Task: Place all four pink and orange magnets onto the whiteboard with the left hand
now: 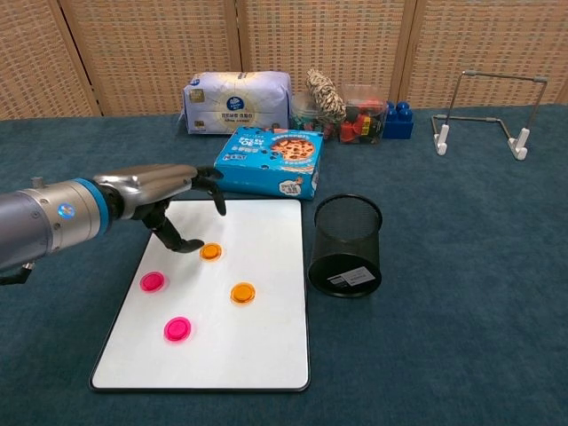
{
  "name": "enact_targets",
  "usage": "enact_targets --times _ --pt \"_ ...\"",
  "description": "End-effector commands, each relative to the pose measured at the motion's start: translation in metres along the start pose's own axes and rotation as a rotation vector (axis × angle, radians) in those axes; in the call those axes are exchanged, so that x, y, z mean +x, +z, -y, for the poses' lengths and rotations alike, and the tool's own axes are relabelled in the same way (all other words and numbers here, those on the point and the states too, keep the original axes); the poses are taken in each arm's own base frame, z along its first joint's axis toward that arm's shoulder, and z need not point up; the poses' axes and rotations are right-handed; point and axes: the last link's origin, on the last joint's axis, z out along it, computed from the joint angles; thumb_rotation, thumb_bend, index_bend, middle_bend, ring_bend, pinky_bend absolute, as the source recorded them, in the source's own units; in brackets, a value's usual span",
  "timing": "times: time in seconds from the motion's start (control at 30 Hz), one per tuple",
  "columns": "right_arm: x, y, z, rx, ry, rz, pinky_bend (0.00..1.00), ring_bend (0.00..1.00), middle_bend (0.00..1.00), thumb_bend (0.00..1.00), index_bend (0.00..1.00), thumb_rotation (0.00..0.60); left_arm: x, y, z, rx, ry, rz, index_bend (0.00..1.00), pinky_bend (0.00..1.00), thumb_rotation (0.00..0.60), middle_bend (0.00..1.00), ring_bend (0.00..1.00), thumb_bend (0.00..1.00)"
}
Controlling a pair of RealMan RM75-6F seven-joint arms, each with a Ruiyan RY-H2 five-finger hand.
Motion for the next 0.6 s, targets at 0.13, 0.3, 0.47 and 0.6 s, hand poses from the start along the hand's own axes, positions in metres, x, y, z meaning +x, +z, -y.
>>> enact_targets --times 0.13,0.3,0.47,0.6 --pt "0.000 0.000 0.001 0.003 -0.002 -0.005 0.00 0.00 0.00 0.05 0.00 0.600 0.031 -0.050 0.041 0.046 -0.046 -0.123 0.14 0.00 0.600 0.00 0.00 0.24" --pt "0.000 0.000 0.001 0.004 -0.007 -0.008 0.00 0.00 0.00 0.05 0.00 0.600 0.041 -0.104 0.088 0.173 -0.010 -0.223 0.01 0.00 0.600 0.00 0.00 0.09" --pt "0.000 -0.001 0.003 0.003 -0.014 -0.022 0.00 0.00 0.00 0.05 0.00 0.600 0.041 -0.164 0.117 0.297 -0.037 -0.350 0.00 0.00 0.600 0.00 0.00 0.00" --pt "0.000 -0.001 0.003 0.006 -0.017 -0.032 0.00 0.00 0.00 0.05 0.00 0.600 0.040 -0.198 0.125 0.343 -0.054 -0.392 0.00 0.00 0.600 0.00 0.00 0.00"
